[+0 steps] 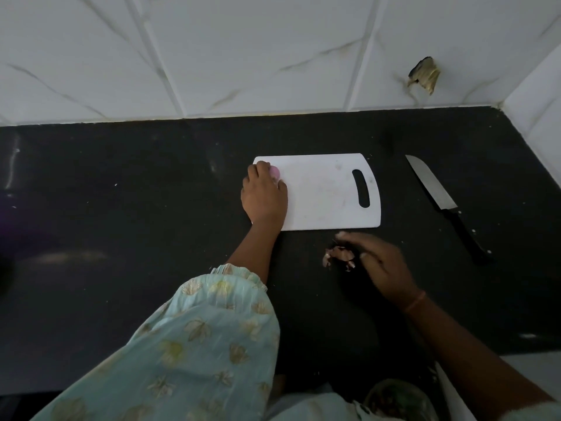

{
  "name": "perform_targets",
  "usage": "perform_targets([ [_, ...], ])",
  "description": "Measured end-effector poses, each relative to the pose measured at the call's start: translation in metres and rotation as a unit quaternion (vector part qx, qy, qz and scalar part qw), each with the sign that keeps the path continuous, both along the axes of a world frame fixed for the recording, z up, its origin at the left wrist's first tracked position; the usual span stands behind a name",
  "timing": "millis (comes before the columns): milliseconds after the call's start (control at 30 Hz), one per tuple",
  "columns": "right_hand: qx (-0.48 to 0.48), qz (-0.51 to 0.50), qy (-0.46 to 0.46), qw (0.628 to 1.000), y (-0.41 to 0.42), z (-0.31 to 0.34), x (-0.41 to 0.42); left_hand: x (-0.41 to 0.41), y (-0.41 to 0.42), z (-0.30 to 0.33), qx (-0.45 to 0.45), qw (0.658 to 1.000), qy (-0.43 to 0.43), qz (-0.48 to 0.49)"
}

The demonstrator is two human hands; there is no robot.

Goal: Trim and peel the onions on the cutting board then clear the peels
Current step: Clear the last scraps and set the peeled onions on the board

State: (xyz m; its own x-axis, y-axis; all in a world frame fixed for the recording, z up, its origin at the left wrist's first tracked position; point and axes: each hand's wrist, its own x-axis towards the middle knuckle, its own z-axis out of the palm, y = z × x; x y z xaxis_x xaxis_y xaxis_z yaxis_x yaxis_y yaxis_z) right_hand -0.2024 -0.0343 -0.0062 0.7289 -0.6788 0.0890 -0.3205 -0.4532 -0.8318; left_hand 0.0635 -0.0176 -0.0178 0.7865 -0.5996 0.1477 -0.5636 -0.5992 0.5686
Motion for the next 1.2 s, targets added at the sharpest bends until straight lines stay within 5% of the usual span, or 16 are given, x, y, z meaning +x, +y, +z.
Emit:
perform_targets([
  [167, -0.013, -0.298, 0.066, 0.952, 0.008, -0.019, -0.044, 0.006, 0.002, 0.002, -0.078, 0.994, 0.08, -0.01],
  [367, -0.111, -0.177, 0.183, 0.961, 0.048, -0.031, 0.005, 0.014, 0.005, 0.012, -0.114, 0.974, 0.196, -0.009],
  [500, -0.041, -0.077, 0.116, 0.989, 0.068, -0.029, 0.031, 0.018, 0.01, 0.025, -0.124, 0.968, 0.22, -0.011],
  [567, 0.051, -0.112, 0.007, 0.992, 0.069, -0.021, 0.03, 0.016, 0.019, 0.034, -0.16, 0.966, 0.205, -0.014],
  [633, 0.037, -0.21, -0.052, 0.976, 0.062, -0.02, 0.022, 0.007, 0.033, 0.044, -0.228, 0.954, 0.194, -0.022],
  [767, -0.019, -0.325, 0.051, 0.944, 0.042, -0.028, 0.011, -0.018, 0.074, 0.034, -0.319, 0.924, 0.212, -0.025],
  [867, -0.089, -0.226, 0.147, 0.959, 0.056, -0.03, 0.026, -0.032, 0.102, 0.016, -0.345, 0.889, 0.299, 0.026],
  [1000, -0.045, -0.019, 0.084, 0.995, 0.075, -0.027, 0.053, -0.047, 0.119, 0.001, -0.395, 0.82, 0.406, 0.079],
  [1200, -0.149, 0.023, 0.069, 0.986, 0.039, -0.002, 0.122, -0.053, 0.123, 0.0, -0.382, 0.818, 0.428, 0.038],
])
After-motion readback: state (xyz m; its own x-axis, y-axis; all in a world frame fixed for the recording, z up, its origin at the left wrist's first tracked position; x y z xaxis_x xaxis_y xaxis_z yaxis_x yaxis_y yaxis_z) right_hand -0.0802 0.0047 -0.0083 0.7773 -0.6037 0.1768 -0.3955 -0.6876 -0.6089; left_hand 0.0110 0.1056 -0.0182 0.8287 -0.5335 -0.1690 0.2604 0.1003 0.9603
